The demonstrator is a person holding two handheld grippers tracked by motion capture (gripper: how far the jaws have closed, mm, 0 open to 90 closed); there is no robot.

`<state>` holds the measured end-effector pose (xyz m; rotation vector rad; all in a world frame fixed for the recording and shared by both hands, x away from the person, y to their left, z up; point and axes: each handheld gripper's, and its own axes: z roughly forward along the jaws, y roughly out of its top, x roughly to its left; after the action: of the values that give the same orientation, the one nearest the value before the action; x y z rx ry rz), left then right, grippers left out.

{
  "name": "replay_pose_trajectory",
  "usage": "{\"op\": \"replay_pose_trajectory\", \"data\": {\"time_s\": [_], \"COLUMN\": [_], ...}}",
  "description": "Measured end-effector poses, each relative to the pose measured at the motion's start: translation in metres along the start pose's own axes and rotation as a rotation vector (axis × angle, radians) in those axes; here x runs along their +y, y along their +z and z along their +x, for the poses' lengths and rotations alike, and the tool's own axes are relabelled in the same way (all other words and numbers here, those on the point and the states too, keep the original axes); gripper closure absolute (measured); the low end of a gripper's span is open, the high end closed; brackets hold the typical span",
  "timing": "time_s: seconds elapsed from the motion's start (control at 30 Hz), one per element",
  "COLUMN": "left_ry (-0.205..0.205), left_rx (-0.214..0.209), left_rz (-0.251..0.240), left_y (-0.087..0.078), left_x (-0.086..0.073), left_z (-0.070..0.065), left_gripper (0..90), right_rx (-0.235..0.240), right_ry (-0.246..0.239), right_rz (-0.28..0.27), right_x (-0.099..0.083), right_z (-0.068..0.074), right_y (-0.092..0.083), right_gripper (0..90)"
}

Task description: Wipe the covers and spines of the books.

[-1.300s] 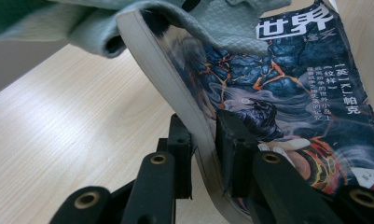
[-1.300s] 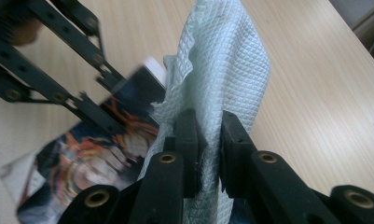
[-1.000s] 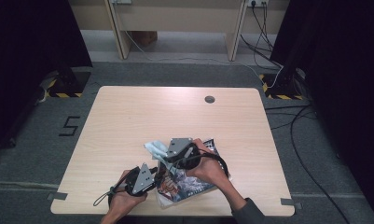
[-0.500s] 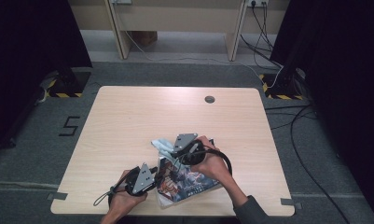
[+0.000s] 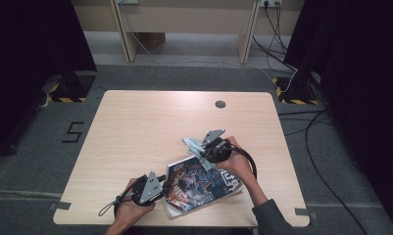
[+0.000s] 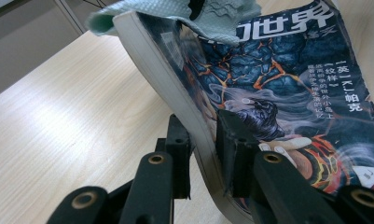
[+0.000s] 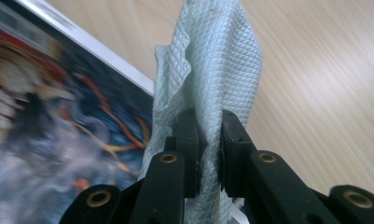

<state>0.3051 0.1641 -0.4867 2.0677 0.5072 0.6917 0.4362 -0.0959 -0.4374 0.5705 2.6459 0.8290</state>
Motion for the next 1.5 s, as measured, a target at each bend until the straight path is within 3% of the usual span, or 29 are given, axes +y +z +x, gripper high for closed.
{"op": "replay_pose_trajectory", "data": {"time_s": [0.17,0.3,0.5,0.67,0.8,1.07,1.27,1.5], "left_ry": [0.007,0.012,0.012,0.011,0.011,0.007,0.005,-0.001], "left_rx": [0.001,0.003,0.004,0.003,0.003,0.004,0.002,0.004], "left_rz": [-0.003,-0.005,-0.011,-0.016,-0.018,-0.015,-0.014,-0.017], "left_y": [0.000,0.000,-0.001,-0.002,-0.002,-0.001,-0.002,-0.001], "left_x": [0.001,0.001,0.001,0.002,0.002,0.001,0.001,0.001], "left_z": [-0.001,-0.001,-0.001,-0.001,-0.001,-0.001,-0.001,-0.001], "left_gripper": [74.8,74.8,74.8,74.8,75.0,74.9,74.9,75.0], "right_rx": [-0.036,-0.105,-0.127,-0.126,-0.120,-0.181,-0.217,-0.252], "right_ry": [0.071,0.108,0.185,0.222,0.244,0.251,0.292,0.358], "right_rz": [0.030,0.072,0.082,0.084,0.043,-0.056,-0.053,-0.012], "right_x": [-0.019,-0.035,-0.053,-0.061,-0.061,-0.054,-0.074,-0.108], "right_z": [-0.020,-0.035,-0.049,-0.056,-0.060,-0.062,-0.060,-0.061], "right_y": [0.007,0.014,0.018,0.017,0.004,-0.036,-0.055,-0.070], "right_gripper": [81.2,81.4,81.4,81.5,82.0,82.0,81.9,81.9]}}
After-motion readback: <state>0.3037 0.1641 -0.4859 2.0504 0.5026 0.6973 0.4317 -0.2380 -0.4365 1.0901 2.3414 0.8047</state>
